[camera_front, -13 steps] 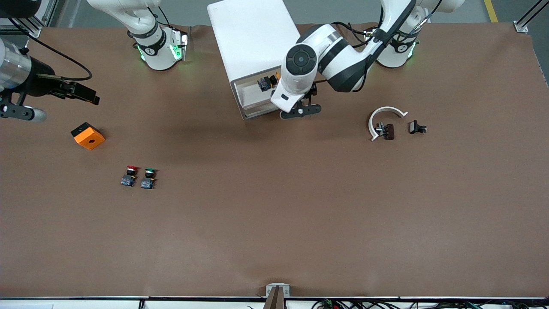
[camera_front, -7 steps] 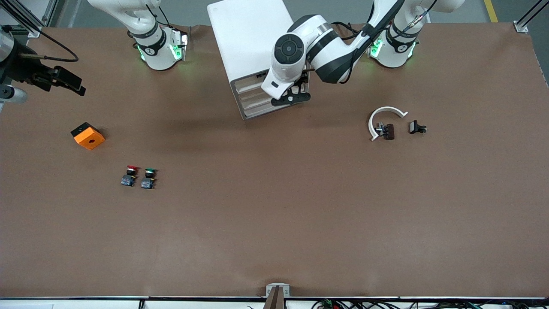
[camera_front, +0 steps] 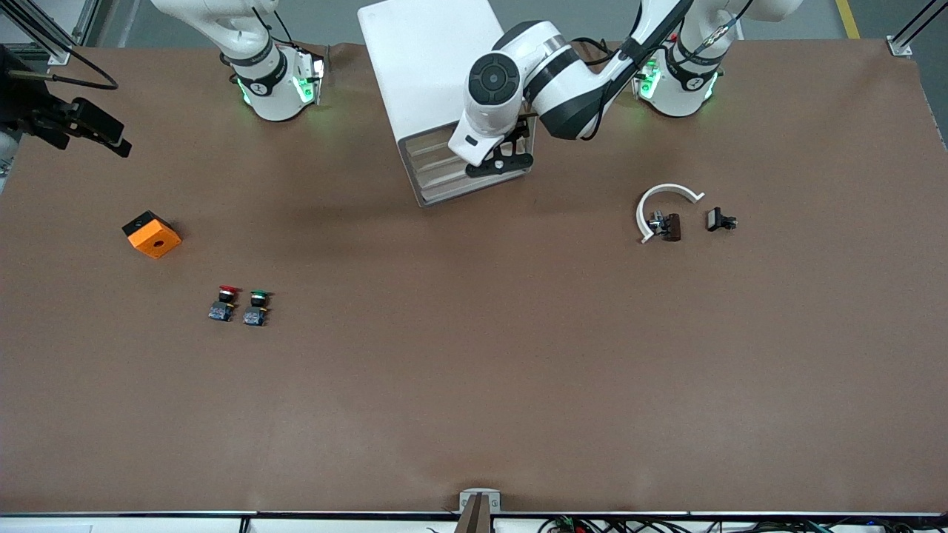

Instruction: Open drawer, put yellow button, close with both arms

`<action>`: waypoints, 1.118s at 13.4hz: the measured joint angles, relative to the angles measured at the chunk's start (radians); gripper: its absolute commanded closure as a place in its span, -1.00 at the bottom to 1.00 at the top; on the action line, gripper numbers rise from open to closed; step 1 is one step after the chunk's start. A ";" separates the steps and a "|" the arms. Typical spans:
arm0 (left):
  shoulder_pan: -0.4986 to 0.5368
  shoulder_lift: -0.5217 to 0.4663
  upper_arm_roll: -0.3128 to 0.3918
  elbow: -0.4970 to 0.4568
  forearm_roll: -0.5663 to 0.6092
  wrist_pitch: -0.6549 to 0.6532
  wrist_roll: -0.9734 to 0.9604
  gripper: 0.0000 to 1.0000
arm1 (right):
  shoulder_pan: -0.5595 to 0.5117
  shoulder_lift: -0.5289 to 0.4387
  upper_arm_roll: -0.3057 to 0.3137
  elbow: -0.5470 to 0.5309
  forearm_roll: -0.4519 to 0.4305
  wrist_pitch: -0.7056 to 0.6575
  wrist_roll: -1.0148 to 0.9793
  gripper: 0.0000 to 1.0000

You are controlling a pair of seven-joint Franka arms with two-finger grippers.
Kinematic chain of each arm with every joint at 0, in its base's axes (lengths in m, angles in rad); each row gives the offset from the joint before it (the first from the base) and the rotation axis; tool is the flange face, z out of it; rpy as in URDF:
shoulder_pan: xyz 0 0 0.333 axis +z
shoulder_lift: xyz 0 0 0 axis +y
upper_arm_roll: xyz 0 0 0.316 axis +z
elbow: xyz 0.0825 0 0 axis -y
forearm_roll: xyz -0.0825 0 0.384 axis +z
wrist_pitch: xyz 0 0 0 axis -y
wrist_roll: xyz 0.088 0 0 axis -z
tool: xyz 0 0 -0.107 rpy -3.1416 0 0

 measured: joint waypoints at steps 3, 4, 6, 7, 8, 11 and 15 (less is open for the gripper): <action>0.028 0.000 0.003 0.025 0.000 0.000 -0.005 -1.00 | 0.000 0.001 0.000 0.001 0.000 -0.003 0.000 -1.00; 0.059 -0.001 0.006 0.039 0.012 0.000 -0.005 -1.00 | -0.001 0.001 0.000 0.002 -0.001 -0.004 0.000 -1.00; 0.142 -0.003 0.009 0.068 0.050 0.000 -0.005 -1.00 | -0.012 0.001 -0.001 0.006 -0.002 -0.007 0.000 -1.00; 0.183 -0.004 0.010 0.080 0.055 -0.001 -0.004 -1.00 | -0.022 0.001 -0.001 0.010 -0.002 -0.017 0.000 -1.00; 0.227 -0.005 0.011 0.093 0.057 -0.004 -0.002 -1.00 | -0.034 0.001 -0.001 0.012 -0.002 -0.027 -0.001 -1.00; 0.348 -0.008 0.012 0.135 0.132 -0.043 0.005 -1.00 | -0.047 0.002 -0.001 0.013 -0.002 -0.032 -0.006 -1.00; 0.447 -0.011 0.011 0.198 0.250 -0.072 0.013 -1.00 | -0.049 0.002 0.000 0.014 -0.002 -0.033 -0.006 -1.00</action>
